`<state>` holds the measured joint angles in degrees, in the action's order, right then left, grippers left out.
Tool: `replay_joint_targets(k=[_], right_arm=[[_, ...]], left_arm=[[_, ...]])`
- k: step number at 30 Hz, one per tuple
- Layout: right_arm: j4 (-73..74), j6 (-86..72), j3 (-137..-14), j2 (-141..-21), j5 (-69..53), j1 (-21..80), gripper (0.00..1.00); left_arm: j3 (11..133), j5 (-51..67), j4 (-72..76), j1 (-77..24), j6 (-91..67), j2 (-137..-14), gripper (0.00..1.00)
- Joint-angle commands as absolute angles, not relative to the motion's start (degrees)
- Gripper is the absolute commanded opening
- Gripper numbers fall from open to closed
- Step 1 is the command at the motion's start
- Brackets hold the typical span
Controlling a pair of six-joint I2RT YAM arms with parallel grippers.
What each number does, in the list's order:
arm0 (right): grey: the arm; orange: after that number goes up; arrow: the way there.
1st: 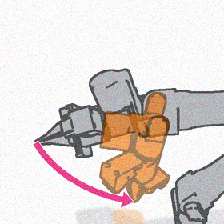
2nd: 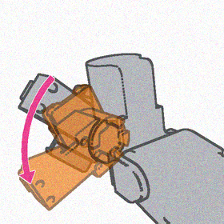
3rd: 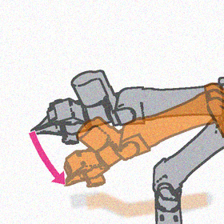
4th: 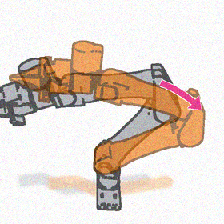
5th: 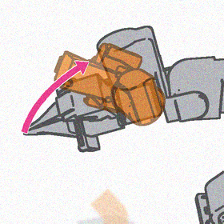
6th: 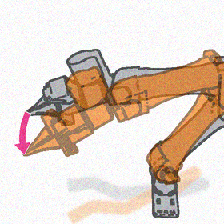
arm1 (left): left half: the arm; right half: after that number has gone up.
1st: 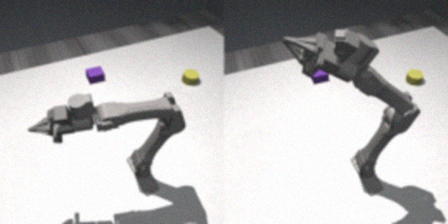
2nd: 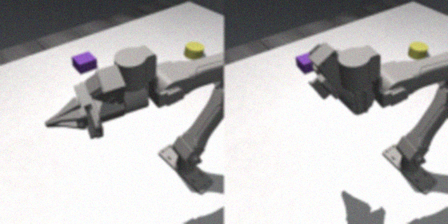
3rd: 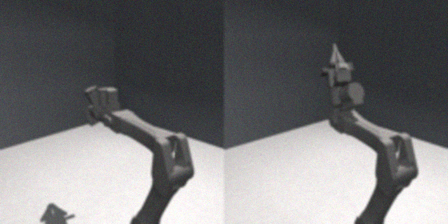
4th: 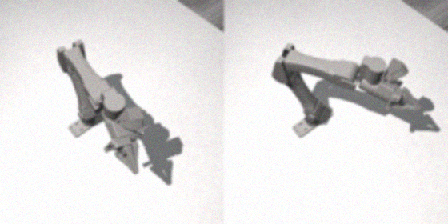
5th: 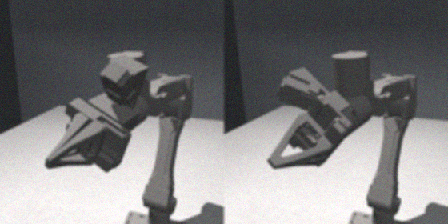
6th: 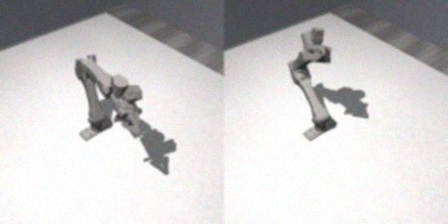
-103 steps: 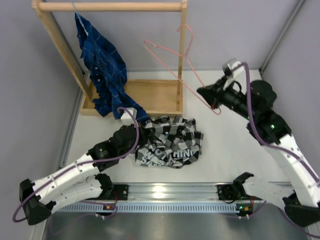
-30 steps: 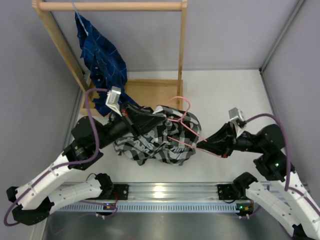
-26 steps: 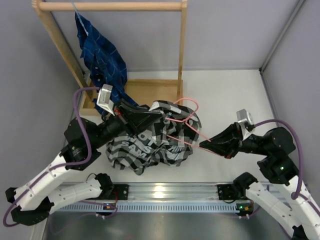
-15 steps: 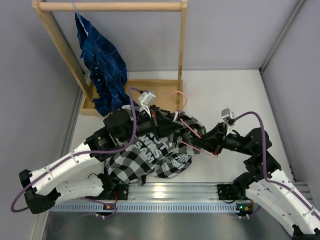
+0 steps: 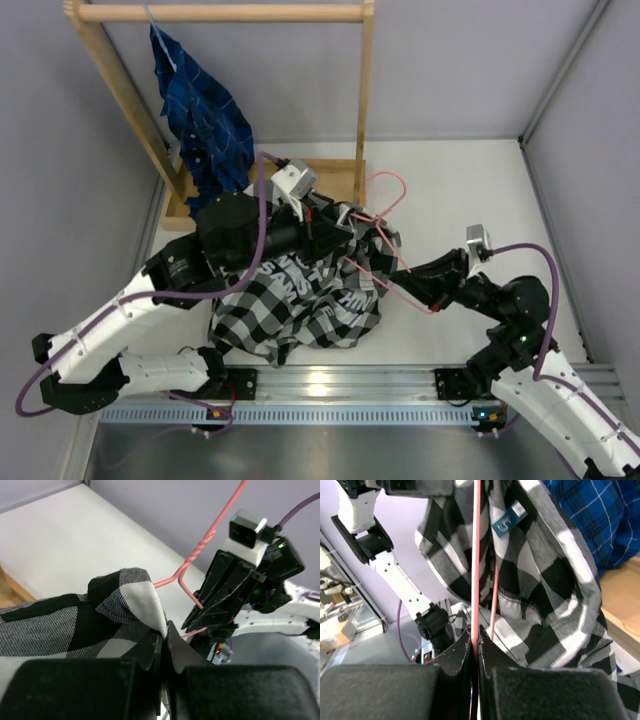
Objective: Place the shirt on the hanger
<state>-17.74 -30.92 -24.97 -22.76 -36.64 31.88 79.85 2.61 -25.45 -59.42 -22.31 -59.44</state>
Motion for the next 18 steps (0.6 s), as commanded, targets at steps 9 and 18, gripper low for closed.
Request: replay_joint_targets(k=[9,18], right_arm=[[-42.17,-34.45,-20.32,-27.77,-32.26,32.17,0.0],[-47.9,-35.51,-14.94,-26.46,-30.32,32.17,0.0]], left_arm=[[94.56,15.3,-36.04,-59.85,-5.48,-63.55,0.98],[99.65,-10.87,-33.48,-59.77,13.43,-63.09,0.98]])
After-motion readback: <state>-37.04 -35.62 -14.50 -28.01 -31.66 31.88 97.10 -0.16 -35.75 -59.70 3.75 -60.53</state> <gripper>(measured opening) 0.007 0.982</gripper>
